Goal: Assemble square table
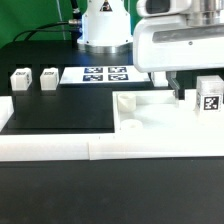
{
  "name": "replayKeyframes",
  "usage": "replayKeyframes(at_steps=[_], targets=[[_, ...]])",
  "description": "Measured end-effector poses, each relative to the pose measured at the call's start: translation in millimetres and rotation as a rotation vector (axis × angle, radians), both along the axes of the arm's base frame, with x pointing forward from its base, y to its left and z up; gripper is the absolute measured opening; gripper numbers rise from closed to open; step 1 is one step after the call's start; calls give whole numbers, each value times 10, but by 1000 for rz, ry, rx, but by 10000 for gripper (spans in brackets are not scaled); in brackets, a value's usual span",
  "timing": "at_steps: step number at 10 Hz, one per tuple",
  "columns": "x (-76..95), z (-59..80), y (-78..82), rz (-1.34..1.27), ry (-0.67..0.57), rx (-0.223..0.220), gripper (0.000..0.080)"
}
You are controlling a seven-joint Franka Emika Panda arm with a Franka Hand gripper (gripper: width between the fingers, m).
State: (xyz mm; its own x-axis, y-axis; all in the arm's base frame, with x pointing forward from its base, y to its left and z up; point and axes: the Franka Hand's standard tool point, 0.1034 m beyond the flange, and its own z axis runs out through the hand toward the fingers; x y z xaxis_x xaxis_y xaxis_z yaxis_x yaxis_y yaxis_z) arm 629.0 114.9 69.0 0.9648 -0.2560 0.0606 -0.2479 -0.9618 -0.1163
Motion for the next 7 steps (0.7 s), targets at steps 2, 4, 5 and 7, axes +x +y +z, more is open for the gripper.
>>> replayKeyframes(at_steps=[2,4,5,7], targets=[[-1,-1,2,-18,2,1,385],[-2,-2,4,-144,15,14,286],[-2,-3,1,-226,23,21,288],[-2,-1,-1,-515,48,43,288]])
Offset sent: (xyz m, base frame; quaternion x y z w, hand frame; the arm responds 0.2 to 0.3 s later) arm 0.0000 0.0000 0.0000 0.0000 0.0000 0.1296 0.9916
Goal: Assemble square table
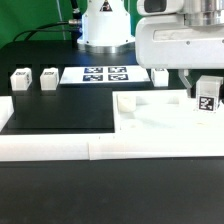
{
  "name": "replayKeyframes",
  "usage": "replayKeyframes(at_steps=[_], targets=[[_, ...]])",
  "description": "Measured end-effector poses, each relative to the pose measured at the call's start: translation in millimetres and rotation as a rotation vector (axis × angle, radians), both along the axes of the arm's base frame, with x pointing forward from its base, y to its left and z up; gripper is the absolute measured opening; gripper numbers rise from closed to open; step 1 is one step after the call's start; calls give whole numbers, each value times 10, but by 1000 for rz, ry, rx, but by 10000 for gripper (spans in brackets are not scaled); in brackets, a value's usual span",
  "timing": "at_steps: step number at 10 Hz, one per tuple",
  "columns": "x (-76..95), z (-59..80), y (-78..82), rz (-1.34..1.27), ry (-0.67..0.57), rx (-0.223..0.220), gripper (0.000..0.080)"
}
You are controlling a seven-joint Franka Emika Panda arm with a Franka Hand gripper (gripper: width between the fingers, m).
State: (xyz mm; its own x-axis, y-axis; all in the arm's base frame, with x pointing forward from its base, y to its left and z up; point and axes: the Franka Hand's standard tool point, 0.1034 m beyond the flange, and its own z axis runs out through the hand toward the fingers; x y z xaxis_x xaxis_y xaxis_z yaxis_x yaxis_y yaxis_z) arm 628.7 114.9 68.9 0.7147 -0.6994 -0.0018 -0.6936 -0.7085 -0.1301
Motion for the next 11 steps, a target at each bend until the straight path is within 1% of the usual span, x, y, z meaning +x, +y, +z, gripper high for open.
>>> replayKeyframes(at_steps=[1,2,3,4,5,7,8,9,10,11], targets=[[-3,-11,-4,-183,12,15,288],[-4,-16,-15,-361,22,47,288],[-14,-24,-19,-564,25,106,291],[-20,-25,-16,-665,35,145,291],[-22,-27,-9,-712,43,157,291],[-25,-34,-7,-665,37,151,298],[-27,-36,-3,-645,35,146,494],[-32,-33,5,-395,12,103,494],[-25,-29,12,-254,0,86,615],[-27,-34,7,-240,-1,84,639]])
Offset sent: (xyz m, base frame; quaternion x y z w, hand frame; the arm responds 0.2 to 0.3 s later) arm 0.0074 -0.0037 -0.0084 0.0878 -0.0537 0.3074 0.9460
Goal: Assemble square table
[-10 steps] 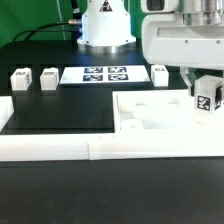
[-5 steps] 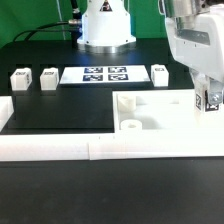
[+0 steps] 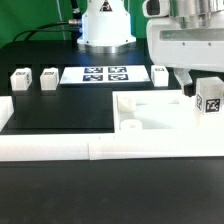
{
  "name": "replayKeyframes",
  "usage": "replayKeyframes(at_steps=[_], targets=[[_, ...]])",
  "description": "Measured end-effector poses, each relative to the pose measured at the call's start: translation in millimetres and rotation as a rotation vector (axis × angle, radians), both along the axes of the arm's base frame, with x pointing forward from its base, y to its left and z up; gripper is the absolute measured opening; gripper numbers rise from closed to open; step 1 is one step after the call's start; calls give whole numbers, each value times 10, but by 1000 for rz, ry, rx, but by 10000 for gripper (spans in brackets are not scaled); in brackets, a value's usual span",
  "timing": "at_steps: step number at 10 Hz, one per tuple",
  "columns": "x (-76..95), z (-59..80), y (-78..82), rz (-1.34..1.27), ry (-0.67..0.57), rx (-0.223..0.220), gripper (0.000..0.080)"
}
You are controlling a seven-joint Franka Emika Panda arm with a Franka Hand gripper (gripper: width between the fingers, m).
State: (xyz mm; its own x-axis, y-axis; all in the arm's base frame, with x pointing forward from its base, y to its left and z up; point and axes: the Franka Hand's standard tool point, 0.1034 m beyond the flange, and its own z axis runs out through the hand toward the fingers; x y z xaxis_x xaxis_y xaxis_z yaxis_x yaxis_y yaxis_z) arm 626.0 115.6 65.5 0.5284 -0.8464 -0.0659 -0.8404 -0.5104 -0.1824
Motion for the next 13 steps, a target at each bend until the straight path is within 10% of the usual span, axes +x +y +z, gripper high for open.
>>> replayKeyframes(at_steps=[8,11,13], targets=[[25,2,-21,841,-101,-166,648],[23,0,-14,759,-91,-155,288],[22,-1,-17,619,-74,-139,288]])
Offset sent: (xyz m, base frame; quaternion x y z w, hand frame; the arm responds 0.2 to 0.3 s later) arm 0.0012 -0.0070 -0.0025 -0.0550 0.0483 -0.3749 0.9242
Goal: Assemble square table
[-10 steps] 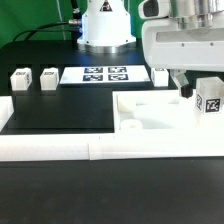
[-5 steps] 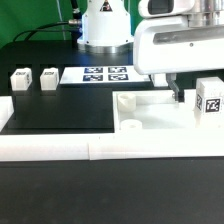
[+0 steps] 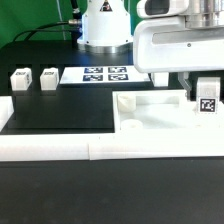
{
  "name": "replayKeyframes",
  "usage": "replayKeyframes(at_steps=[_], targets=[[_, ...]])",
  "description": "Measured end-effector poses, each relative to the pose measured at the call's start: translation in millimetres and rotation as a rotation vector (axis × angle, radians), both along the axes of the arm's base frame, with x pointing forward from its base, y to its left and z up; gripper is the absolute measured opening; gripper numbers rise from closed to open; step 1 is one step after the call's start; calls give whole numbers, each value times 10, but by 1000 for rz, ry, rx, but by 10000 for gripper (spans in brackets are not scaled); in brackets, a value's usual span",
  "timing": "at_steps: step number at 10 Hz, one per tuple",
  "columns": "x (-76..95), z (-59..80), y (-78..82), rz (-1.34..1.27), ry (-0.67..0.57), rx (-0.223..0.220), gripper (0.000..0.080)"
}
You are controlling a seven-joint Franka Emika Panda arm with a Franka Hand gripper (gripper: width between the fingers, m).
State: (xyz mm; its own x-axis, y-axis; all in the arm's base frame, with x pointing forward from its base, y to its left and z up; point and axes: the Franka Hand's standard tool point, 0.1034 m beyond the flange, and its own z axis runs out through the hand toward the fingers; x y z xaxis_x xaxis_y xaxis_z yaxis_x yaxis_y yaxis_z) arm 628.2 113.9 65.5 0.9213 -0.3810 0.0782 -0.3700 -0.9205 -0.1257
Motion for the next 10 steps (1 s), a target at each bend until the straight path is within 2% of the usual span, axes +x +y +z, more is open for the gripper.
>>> replayKeyframes(at_steps=[3,4,5,7,9,10], targets=[[-12,11,5,-477,62,39,288],[0,9,6,-671,91,69,288],[-1,0,-6,-825,112,106,290],[3,-14,0,-1192,163,233,291],[-1,-17,11,-1291,183,247,291],[-2,-19,11,-1282,182,246,403]])
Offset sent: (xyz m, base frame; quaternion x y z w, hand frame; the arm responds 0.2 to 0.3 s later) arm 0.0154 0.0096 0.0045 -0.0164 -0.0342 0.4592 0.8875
